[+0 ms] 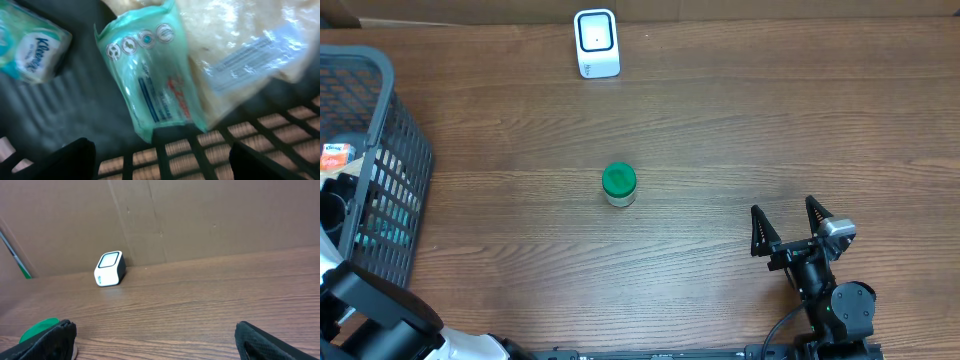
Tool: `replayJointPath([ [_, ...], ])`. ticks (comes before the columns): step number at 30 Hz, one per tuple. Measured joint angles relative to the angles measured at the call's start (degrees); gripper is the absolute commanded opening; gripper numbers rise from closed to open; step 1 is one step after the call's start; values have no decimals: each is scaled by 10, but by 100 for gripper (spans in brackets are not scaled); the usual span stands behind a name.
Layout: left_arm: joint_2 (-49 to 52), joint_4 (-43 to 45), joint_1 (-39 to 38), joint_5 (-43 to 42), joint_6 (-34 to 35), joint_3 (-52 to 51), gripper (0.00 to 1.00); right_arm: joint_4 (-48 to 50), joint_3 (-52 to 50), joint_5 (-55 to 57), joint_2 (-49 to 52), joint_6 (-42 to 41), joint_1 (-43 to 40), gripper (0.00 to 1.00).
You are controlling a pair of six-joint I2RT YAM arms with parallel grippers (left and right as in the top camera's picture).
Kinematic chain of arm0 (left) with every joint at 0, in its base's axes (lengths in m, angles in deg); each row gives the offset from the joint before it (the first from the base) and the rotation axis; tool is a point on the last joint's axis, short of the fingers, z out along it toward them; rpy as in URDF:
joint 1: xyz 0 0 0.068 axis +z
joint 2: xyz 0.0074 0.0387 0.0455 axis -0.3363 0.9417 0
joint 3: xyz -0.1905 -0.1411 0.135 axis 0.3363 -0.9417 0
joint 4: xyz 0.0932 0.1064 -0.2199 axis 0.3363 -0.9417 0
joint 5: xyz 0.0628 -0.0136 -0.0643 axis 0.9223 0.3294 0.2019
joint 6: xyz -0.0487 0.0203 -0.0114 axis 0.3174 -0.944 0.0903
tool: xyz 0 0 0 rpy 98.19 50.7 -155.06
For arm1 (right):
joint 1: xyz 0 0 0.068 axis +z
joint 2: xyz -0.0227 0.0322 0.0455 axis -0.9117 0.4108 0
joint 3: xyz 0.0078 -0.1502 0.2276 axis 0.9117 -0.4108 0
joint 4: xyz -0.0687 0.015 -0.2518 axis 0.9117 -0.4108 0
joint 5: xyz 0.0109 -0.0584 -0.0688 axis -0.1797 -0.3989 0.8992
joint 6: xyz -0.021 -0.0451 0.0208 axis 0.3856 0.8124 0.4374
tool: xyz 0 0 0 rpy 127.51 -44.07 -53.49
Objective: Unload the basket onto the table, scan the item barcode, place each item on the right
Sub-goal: 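Return the left gripper to the basket and grasp the teal wipes pack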
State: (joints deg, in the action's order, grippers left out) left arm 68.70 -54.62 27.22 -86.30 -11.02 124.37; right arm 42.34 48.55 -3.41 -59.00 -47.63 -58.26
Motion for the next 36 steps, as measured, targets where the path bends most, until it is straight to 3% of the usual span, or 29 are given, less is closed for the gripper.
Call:
replayJointPath([
  [6, 5, 87, 0, 19, 13, -65, 88, 0, 0, 0, 0, 0, 0, 100],
  [13, 56, 122, 0, 26, 15, -70, 88, 0, 0, 0, 0, 0, 0, 100],
  [16, 85, 123, 0, 26, 17, -70, 78, 0, 0, 0, 0, 0, 0, 100],
  [20, 95, 121, 0, 38, 19, -69, 57, 0, 0, 0, 0, 0, 0, 100],
  [21, 95, 120, 0, 39, 17, -69, 57, 0, 0, 0, 0, 0, 0, 100],
  [29, 102, 47, 0, 27, 17, -33, 45, 0, 0, 0, 0, 0, 0, 100],
  [36, 90, -66, 0, 11, 16, 135, 44, 0, 0, 0, 0, 0, 0, 100],
])
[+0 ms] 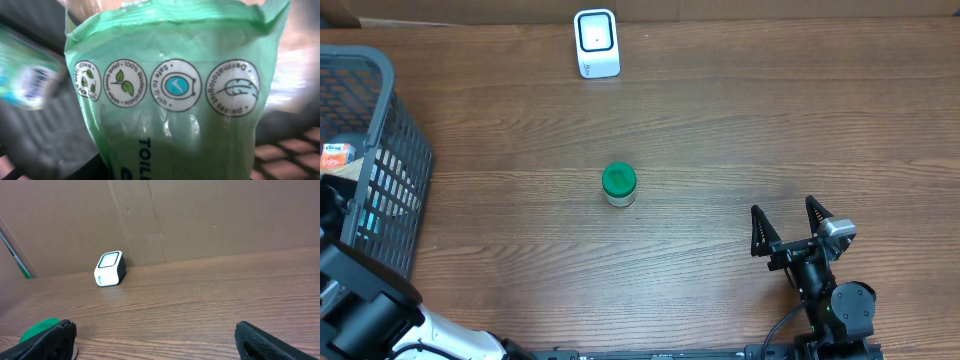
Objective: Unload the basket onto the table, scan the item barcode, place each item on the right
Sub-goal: 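Return the left gripper to the basket and grasp the teal wipes pack, then hold the teal pack under the scanner, then drop it beside the jar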
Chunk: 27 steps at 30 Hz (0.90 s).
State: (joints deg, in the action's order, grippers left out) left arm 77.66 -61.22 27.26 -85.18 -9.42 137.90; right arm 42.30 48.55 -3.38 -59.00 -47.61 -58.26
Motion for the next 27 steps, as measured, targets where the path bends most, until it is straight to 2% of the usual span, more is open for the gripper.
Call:
replayJointPath([
  [5, -77, -50, -11, -19, -3, 125, 45, 0, 0, 0, 0, 0, 0, 100],
  [8, -144, -64, -42, -36, -14, 179, 48, 0, 0, 0, 0, 0, 0, 100],
  [12, -245, -80, -137, -53, -31, 214, 49, 0, 0, 0, 0, 0, 0, 100],
  [15, -294, -109, -245, -51, -38, 221, 49, 0, 0, 0, 0, 0, 0, 100],
  [22, -264, -142, -465, 7, -46, 192, 50, 0, 0, 0, 0, 0, 0, 100],
  [27, -183, -141, -554, 40, -46, 115, 50, 0, 0, 0, 0, 0, 0, 100],
])
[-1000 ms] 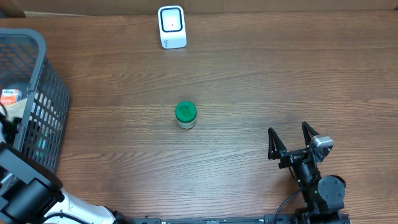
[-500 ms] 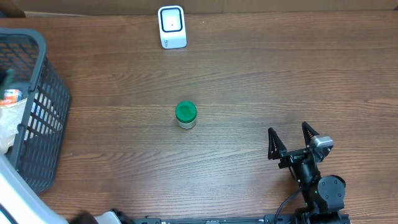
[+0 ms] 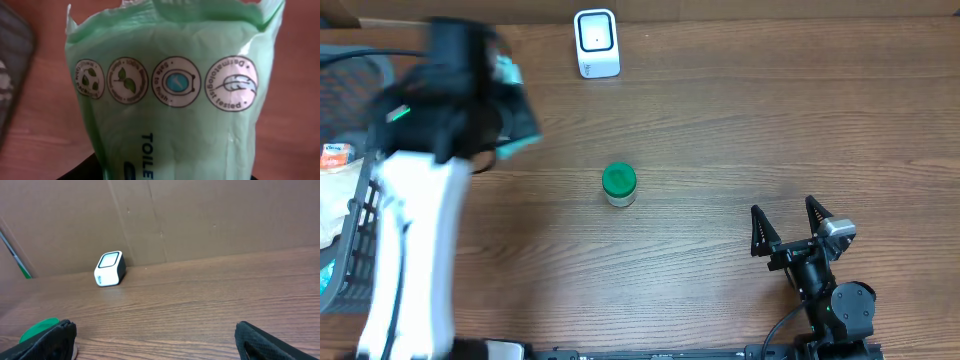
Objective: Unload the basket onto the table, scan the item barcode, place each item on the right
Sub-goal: 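Hold the teal pack under the scanner, then drop it beside the jar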
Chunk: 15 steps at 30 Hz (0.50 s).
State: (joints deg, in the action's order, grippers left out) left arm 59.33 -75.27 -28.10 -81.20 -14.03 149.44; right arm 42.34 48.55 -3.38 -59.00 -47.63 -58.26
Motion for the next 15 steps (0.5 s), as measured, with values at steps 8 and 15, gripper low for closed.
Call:
replayJointPath([
  [8, 155, 51, -47, 13, 0, -103, 55, 0, 0, 0, 0, 0, 0, 100],
  [15, 261, 70, -56, 18, -5, -137, 76, 0, 0, 0, 0, 0, 0, 100],
])
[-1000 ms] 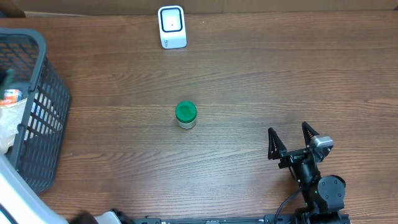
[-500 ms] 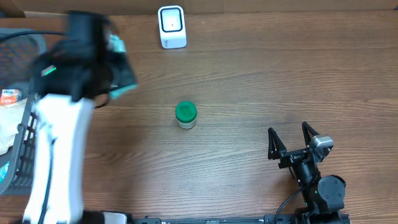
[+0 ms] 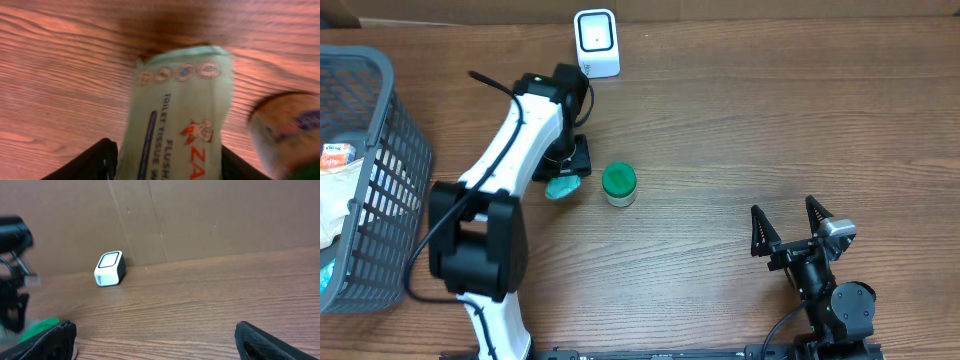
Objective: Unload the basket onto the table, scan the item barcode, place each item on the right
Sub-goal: 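Hold the teal pack under the scanner, then drop it beside the jar, then reach the left gripper into the basket and grasp the clear beige bag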
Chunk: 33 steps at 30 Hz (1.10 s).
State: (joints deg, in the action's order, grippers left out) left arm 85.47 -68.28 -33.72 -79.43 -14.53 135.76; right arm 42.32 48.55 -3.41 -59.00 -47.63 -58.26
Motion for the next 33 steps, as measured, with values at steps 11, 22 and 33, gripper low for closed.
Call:
replayJointPath([
  [11, 15, -51, -3, 2, -1, 61, 100, 0, 0, 0, 0, 0, 0, 100],
  [22, -172, -136, 161, -8, 6, 318, 100, 0, 0, 0, 0, 0, 0, 100],
  [33, -275, -157, 547, -34, 54, 301, 100, 0, 0, 0, 0, 0, 0, 100],
])
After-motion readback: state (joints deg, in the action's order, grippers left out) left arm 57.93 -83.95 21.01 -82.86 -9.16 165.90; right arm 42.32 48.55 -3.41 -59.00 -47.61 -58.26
